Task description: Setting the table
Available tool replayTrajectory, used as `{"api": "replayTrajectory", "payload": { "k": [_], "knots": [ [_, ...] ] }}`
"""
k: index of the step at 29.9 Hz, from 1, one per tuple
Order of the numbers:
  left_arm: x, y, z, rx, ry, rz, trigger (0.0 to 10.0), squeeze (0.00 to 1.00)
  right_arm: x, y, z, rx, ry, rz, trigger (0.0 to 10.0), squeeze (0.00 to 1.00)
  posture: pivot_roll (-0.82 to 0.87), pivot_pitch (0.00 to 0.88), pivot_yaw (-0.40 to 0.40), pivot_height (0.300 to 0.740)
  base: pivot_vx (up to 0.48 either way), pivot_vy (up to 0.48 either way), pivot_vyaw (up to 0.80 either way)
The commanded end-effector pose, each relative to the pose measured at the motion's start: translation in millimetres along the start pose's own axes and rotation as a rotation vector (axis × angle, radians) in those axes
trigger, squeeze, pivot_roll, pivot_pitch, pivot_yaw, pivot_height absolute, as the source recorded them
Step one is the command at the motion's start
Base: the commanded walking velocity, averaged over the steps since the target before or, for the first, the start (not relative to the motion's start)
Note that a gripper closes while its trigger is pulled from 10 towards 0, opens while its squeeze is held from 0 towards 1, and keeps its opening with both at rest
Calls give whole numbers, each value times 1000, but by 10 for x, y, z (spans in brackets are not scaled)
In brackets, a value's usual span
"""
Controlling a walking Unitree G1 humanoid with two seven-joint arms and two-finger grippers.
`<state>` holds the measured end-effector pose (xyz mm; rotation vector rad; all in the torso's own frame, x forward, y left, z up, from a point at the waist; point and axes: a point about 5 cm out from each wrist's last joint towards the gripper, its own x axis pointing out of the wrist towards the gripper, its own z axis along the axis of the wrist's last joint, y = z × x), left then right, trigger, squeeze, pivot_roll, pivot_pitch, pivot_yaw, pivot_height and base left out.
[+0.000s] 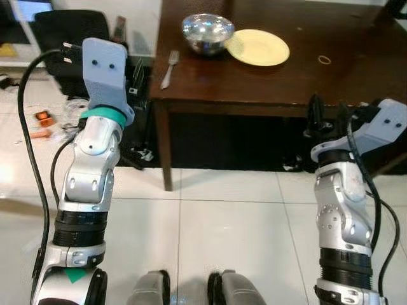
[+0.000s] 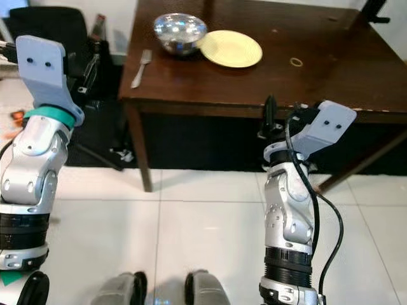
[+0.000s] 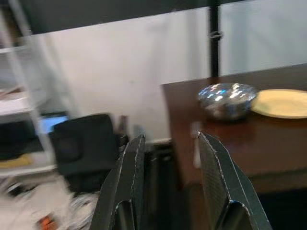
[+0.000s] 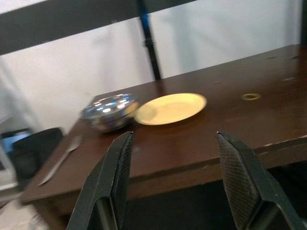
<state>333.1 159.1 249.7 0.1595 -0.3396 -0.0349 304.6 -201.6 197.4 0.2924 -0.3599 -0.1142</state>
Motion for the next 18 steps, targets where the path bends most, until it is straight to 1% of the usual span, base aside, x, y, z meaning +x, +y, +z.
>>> {"api": "replayTrajectory", "payload": {
  "k": [1,18],
  "knots": [
    [-13,-33,-24,0,8,-11,10000,0,-15,-53,-5,-13,5,-18,10000,0,36,22,25,740,-375,0,0],
    [-13,-51,-39,-3,12,-16,10000,0,-8,-54,-7,-16,6,-13,10000,0,33,19,23,740,-378,0,0]
  ]
}}
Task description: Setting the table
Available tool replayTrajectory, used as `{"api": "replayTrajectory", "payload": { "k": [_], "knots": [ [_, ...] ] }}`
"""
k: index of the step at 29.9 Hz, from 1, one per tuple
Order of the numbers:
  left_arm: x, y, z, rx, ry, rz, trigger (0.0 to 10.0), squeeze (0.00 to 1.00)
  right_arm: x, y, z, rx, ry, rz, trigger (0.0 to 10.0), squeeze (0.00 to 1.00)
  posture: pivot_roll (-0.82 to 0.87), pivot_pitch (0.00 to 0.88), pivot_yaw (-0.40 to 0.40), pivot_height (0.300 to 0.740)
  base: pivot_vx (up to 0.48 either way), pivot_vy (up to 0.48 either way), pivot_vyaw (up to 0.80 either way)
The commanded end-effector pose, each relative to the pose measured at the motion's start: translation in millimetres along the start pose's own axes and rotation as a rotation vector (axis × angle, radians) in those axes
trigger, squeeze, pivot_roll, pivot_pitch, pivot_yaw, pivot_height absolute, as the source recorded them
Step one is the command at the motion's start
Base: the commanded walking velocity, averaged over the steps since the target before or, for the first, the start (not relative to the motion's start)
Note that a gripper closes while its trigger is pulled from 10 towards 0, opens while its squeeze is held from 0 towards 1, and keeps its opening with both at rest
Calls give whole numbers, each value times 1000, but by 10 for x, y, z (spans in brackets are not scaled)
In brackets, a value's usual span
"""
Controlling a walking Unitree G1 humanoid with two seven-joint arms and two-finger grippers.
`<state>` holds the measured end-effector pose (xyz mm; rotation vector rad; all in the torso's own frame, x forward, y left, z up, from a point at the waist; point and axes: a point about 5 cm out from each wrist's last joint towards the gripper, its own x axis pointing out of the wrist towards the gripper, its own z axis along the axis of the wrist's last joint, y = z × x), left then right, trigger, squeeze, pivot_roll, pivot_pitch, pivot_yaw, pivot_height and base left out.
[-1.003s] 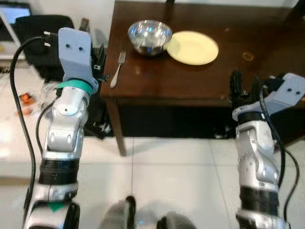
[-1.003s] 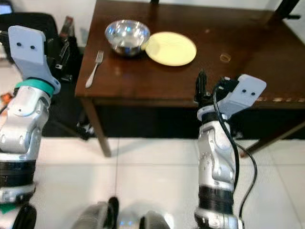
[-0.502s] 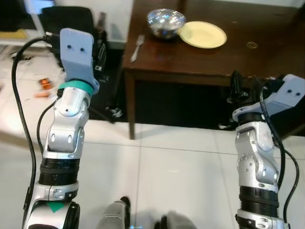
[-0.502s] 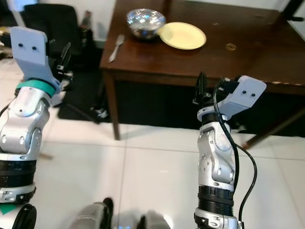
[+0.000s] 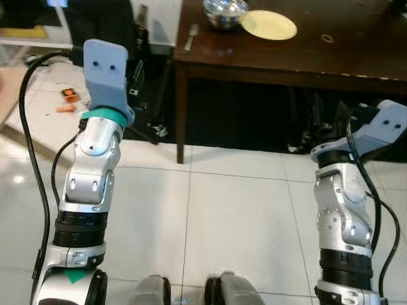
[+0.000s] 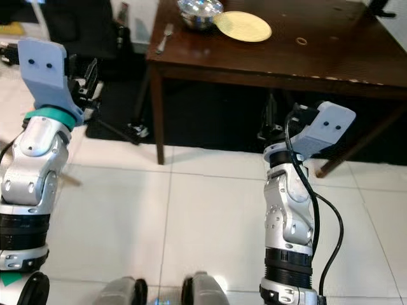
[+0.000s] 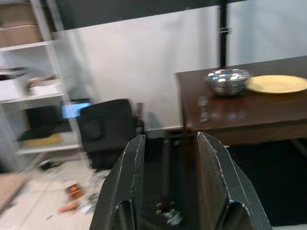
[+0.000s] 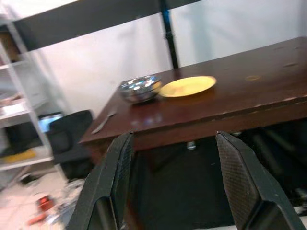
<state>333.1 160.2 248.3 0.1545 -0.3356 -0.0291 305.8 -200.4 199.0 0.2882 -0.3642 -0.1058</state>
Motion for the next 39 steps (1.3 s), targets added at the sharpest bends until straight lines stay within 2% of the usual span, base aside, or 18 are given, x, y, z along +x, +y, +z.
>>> {"api": "replayTrajectory", "payload": {
  "k": [1,8,16,39],
  "knots": [
    [-8,-61,-26,2,8,-22,10000,0,-22,-70,-13,-14,9,-22,10000,0,33,19,23,740,-379,0,0],
    [-6,-68,-25,0,7,-23,10000,0,-9,-69,-17,-9,16,-25,10000,0,34,14,22,740,-350,0,0],
    [1,-92,-63,-3,36,-33,10000,0,1,-68,-31,8,29,-16,10000,0,33,10,23,740,0,0,0],
    [-11,-128,-102,3,60,-49,10000,0,-13,-79,-45,-14,40,-16,10000,0,33,22,26,740,0,0,788]
  ]
}}
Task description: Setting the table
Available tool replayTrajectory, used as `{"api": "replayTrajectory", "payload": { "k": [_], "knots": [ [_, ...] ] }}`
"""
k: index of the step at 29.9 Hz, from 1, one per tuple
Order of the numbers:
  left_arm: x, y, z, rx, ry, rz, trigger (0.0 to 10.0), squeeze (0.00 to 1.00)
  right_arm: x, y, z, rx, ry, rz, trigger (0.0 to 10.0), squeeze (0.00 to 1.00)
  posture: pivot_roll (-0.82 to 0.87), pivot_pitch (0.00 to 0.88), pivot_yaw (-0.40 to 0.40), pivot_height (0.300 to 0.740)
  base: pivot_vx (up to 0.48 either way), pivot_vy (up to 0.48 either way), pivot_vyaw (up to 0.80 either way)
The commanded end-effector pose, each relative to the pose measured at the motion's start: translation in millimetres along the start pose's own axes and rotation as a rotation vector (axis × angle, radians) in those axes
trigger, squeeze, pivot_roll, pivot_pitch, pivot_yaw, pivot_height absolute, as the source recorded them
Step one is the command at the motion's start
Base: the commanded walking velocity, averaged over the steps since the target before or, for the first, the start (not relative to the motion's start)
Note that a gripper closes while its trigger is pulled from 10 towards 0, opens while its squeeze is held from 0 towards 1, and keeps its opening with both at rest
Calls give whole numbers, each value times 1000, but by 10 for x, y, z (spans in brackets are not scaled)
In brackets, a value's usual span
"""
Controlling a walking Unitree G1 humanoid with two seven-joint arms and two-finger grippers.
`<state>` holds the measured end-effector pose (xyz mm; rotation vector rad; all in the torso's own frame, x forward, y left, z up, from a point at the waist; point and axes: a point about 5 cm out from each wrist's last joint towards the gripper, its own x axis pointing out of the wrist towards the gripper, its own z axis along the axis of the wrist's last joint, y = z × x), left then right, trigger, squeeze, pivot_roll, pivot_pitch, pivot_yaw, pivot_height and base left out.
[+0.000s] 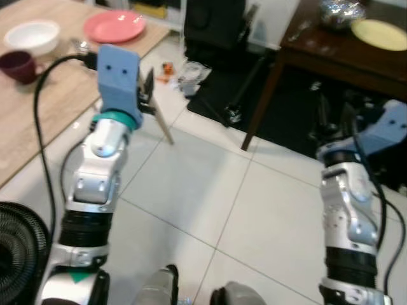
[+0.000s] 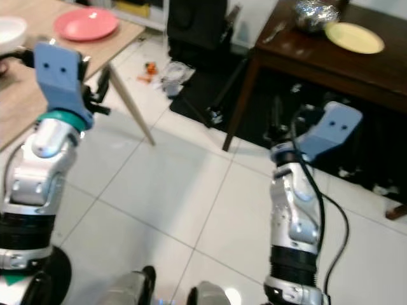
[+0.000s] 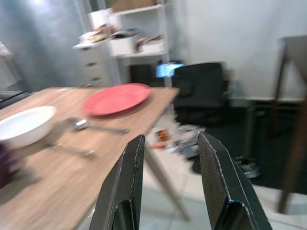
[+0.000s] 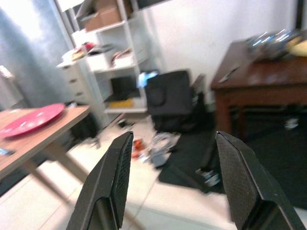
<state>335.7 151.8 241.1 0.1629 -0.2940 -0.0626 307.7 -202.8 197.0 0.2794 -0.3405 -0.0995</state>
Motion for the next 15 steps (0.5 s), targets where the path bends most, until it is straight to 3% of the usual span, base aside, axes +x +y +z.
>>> {"api": "replayTrajectory", "payload": {
  "k": [1,15],
  "knots": [
    [-13,-34,-38,2,21,-12,10000,0,-27,-52,-27,-5,16,-21,10000,0,33,22,26,740,0,0,788],
    [-14,-28,-54,6,31,-7,10000,0,-29,-44,-26,-1,15,-17,10000,12,35,23,25,740,0,0,788]
  ]
}}
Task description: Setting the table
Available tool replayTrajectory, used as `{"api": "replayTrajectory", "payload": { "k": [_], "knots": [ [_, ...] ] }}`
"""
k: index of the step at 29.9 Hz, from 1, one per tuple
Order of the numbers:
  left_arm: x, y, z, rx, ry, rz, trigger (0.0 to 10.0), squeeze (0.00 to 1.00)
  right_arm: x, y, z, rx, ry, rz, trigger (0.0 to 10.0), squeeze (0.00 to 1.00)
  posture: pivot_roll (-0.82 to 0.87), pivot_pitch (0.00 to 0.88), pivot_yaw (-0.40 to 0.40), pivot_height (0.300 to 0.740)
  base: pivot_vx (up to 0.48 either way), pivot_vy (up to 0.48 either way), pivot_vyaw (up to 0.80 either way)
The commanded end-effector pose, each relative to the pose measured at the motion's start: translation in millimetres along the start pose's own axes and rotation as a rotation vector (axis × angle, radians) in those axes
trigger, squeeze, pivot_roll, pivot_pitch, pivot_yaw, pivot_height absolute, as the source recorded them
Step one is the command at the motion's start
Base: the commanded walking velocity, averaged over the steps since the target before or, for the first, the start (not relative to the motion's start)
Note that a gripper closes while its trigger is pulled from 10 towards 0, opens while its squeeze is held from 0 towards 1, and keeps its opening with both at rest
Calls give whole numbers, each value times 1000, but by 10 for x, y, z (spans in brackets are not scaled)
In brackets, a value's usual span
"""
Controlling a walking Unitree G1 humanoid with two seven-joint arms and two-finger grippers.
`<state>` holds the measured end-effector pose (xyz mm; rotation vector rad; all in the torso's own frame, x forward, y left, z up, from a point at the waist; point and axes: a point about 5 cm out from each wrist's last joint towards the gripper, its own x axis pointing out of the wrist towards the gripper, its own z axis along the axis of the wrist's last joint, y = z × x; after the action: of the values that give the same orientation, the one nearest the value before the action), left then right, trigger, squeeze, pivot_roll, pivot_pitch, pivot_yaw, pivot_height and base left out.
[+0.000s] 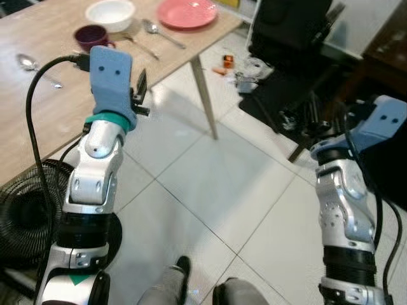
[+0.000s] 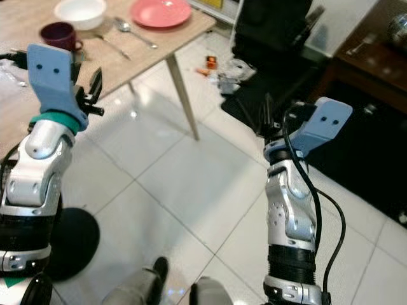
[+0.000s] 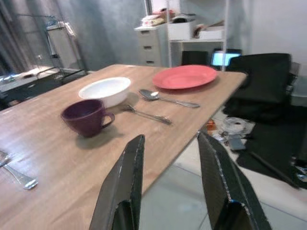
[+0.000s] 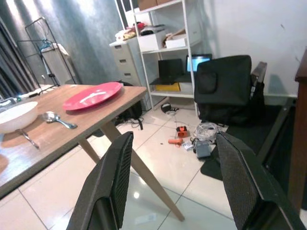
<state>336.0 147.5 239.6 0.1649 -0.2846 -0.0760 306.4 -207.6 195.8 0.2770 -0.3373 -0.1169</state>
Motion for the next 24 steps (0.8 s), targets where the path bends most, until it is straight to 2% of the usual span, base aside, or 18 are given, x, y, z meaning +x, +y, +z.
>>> {"api": "replayTrajectory", "payload": {
  "k": [1,24],
  "knots": [
    [-17,16,-48,6,25,8,10000,0,-19,7,-32,4,15,0,10000,24,35,25,25,740,0,0,788],
    [-3,26,-61,1,38,27,10000,0,-24,10,-38,8,18,2,10000,153,36,27,26,740,0,0,788]
  ]
}}
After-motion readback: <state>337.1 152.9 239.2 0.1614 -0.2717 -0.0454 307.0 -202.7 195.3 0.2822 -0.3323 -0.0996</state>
